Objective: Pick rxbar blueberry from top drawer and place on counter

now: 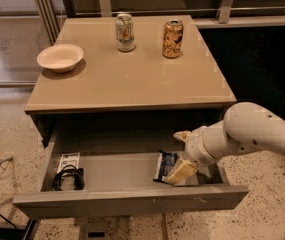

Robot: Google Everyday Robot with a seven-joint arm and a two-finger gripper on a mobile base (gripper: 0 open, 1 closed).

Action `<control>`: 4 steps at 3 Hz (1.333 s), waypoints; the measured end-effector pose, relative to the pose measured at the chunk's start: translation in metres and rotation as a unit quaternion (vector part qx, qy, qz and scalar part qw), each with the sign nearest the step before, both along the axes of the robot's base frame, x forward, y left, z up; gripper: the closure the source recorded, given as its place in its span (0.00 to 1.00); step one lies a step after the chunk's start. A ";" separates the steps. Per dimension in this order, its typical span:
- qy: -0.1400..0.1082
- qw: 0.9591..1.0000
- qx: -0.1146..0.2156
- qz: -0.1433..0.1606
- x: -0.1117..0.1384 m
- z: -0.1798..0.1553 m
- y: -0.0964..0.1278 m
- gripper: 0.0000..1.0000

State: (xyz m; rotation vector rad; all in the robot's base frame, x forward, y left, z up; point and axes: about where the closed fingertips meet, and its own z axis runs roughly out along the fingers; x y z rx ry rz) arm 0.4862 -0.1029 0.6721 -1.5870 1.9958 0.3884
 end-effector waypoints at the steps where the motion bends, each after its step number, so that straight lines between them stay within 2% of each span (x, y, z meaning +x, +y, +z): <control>1: -0.001 1.000 0.004 0.000 0.002 -0.015 0.003 0.22; 4: 0.025 1.000 0.001 0.019 0.003 -0.063 0.019 0.21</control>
Offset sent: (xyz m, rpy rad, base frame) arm 0.0044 0.0104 -0.0493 0.0155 0.0186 0.0143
